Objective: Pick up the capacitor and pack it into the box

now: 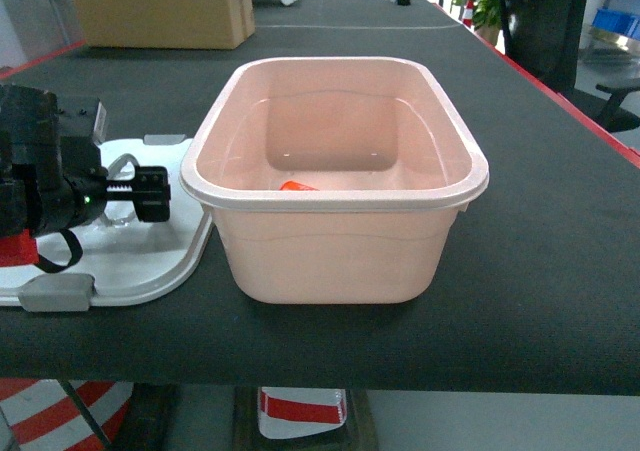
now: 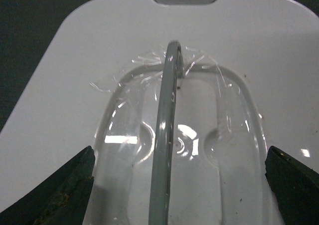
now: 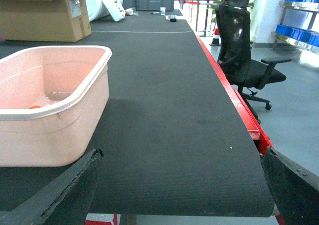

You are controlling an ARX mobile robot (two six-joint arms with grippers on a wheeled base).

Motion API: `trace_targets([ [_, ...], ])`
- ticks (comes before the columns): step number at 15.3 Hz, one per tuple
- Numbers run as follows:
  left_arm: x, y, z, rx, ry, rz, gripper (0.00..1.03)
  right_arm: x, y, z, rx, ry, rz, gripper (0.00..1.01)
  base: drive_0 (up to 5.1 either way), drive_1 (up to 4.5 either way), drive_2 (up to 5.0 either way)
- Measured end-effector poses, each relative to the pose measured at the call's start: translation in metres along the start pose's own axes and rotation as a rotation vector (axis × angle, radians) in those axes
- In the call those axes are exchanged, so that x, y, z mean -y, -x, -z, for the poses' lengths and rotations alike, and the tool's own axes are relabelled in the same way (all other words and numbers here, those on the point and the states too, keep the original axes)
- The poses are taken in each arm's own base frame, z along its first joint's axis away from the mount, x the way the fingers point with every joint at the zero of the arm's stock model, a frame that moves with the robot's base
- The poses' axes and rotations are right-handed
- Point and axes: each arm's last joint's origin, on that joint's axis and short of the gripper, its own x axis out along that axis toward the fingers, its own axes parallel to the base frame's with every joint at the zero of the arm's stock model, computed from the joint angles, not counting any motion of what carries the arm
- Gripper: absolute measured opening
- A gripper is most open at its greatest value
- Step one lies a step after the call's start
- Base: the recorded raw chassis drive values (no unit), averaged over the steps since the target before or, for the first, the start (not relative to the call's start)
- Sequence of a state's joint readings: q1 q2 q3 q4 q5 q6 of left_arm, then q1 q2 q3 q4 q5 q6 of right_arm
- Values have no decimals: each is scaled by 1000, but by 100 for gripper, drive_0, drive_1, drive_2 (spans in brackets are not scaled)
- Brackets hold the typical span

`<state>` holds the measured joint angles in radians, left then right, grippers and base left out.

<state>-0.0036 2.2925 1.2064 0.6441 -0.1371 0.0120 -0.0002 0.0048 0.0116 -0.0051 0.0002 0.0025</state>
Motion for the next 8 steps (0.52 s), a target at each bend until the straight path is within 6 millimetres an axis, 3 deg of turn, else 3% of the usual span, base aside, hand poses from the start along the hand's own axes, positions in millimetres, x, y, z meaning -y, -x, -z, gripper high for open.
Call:
trace_targets([
  [1,1,-2,-1,-15,-3,-5,98,0,0,0,0,0,0,98,0,0,0],
  [8,-13,0,-9,7,12,-33,21,0,0,0,0,0,0,98,0,0,0],
])
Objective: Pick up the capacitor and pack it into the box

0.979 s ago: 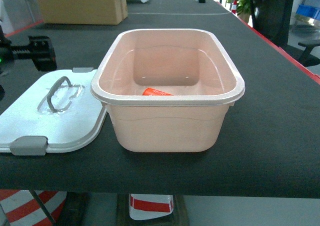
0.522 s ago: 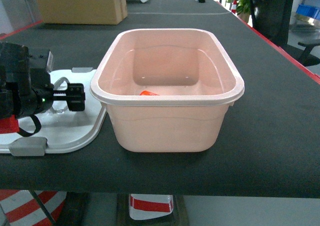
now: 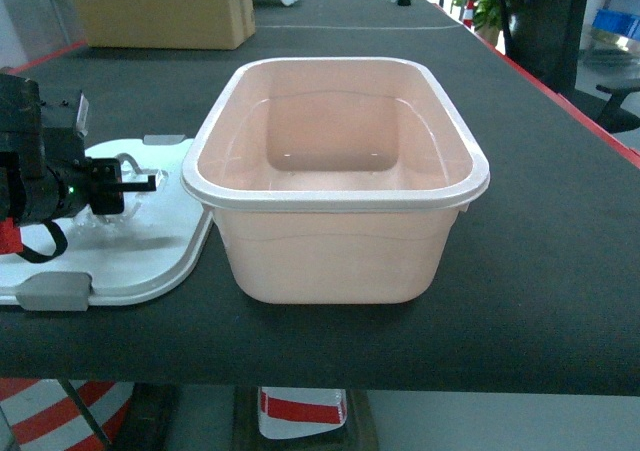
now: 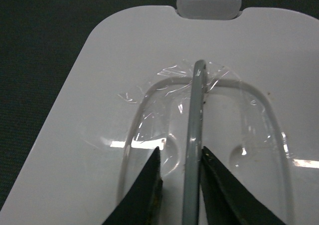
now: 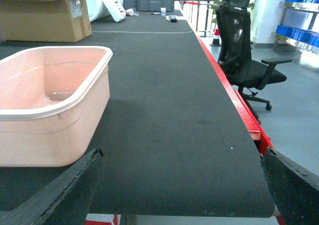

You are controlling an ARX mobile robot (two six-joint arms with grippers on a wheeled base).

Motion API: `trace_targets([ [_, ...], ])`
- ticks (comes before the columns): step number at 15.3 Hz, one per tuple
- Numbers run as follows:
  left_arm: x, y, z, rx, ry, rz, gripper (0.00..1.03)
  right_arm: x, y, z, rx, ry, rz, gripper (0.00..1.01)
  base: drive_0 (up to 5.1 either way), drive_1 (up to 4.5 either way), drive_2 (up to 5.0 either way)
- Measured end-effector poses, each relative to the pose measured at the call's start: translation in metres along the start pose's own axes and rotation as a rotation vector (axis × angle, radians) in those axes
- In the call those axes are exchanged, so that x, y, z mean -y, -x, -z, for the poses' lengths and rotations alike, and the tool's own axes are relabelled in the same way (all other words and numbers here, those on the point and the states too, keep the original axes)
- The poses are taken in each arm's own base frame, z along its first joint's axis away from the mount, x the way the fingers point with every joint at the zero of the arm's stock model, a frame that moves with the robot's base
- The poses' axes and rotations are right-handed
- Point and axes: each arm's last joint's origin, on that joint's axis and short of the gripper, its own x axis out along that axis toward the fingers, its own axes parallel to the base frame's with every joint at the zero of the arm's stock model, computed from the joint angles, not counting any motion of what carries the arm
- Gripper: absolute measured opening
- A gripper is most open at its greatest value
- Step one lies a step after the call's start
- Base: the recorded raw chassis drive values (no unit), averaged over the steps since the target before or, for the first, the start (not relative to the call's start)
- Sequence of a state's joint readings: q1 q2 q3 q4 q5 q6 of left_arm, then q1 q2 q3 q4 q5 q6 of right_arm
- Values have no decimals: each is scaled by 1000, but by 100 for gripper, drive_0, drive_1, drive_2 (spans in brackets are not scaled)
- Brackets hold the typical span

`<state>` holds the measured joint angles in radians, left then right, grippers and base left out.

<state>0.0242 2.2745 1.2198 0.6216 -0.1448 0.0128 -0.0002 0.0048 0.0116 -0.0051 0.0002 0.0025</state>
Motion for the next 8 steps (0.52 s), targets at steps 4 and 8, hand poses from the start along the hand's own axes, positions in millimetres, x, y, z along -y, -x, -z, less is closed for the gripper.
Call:
trace_targets([
  [4,-9,8,-3,12,-9,-8,2,0,0,0,0,0,0,98,0,0,0],
  [8,-25,41,-64,127,12,-28,2,0,0,0,0,0,0,98,0,0,0],
])
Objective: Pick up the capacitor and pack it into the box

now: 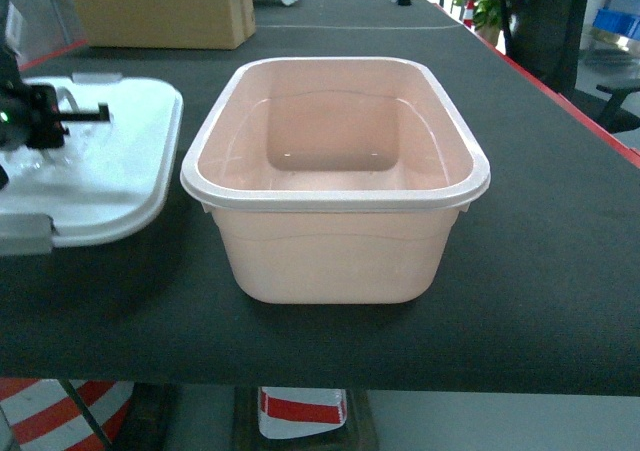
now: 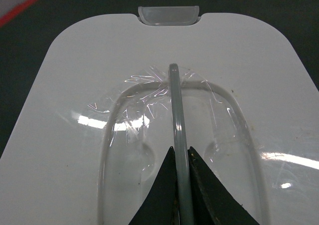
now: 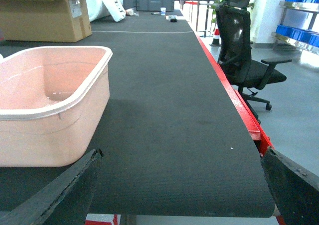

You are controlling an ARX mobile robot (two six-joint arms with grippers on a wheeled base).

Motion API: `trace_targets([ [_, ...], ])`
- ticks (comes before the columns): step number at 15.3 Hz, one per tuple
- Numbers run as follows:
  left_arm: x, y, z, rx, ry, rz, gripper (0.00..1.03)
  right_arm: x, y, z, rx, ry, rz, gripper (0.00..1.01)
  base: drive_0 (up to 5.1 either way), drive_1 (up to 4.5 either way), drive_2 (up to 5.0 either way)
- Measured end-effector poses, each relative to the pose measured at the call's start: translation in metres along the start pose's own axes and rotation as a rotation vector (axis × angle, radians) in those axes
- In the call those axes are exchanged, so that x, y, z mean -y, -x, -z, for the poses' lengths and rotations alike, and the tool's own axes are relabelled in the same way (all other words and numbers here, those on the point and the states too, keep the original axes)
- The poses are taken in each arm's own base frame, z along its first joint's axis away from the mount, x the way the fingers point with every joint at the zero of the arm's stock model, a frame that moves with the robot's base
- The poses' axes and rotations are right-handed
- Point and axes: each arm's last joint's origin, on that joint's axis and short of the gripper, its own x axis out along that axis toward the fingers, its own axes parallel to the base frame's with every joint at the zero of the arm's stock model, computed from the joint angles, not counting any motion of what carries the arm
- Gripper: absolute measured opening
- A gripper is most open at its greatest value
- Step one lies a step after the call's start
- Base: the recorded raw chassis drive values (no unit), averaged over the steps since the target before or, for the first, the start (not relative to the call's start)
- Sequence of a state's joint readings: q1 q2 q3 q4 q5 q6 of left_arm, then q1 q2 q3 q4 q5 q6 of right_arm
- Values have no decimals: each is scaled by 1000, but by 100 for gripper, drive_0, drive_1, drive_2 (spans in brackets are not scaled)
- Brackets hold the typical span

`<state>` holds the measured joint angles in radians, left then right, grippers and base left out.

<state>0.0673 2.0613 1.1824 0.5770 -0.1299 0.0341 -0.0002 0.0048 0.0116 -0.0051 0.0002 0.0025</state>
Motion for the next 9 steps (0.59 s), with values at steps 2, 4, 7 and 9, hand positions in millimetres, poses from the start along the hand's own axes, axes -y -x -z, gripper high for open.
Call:
trace_targets([
  [2,0,23,-54,80,23,-18,2,0,0,0,0,0,0,98,0,0,0],
  [4,21,50,-99,116,66,14,2,0,0,0,0,0,0,98,0,0,0],
  [7,159,101,-127,73,68,206,2,0,0,0,0,0,0,98,0,0,0],
  [9,213,111,-117,21,28,254,2,0,0,0,0,0,0,98,0,0,0],
])
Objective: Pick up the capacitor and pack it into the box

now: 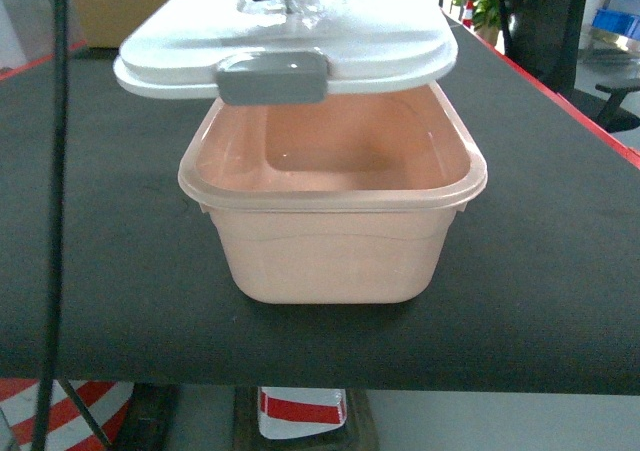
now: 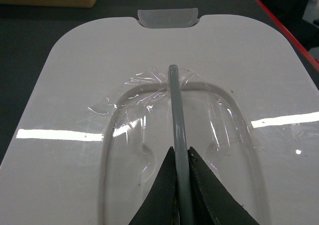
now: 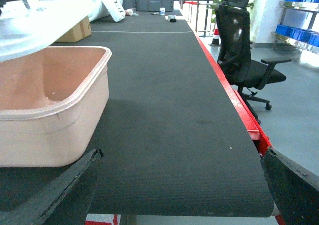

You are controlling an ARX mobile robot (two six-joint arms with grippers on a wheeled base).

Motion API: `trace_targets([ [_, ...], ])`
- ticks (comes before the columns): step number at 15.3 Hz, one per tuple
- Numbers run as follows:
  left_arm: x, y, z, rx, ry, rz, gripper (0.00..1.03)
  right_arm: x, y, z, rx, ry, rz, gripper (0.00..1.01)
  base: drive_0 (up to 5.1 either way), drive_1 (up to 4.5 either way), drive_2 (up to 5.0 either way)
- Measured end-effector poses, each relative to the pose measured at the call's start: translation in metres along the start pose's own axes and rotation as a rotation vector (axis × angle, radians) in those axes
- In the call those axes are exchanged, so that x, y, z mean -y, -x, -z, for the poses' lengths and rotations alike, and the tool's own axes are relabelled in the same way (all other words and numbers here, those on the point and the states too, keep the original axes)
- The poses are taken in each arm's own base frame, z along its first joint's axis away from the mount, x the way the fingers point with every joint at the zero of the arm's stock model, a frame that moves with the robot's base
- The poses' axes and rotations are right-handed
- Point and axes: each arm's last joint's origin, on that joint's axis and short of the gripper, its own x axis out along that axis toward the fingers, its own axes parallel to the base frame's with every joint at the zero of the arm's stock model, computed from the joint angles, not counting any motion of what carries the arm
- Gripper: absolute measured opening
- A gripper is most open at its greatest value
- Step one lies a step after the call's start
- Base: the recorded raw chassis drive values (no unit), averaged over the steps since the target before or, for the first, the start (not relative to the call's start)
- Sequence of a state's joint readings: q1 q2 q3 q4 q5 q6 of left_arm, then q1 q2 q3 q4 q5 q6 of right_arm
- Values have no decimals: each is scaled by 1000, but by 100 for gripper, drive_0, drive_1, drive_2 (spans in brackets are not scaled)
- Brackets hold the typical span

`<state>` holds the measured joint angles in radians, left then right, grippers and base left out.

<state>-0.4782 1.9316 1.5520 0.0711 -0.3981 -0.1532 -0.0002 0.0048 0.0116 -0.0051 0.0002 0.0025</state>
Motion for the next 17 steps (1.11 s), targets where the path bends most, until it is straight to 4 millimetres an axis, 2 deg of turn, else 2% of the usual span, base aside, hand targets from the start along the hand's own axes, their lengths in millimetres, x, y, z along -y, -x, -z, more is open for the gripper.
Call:
trace_targets([
  [4,19,-12,16,-55,-29,-24,2,0,0,0,0,0,0,98,0,0,0],
  [13,31,-23,41,-117,-35,-23,2,0,0,0,0,0,0,98,0,0,0],
  [17,31,-24,43,-121,-37,-38,2,0,0,0,0,0,0,98,0,0,0],
])
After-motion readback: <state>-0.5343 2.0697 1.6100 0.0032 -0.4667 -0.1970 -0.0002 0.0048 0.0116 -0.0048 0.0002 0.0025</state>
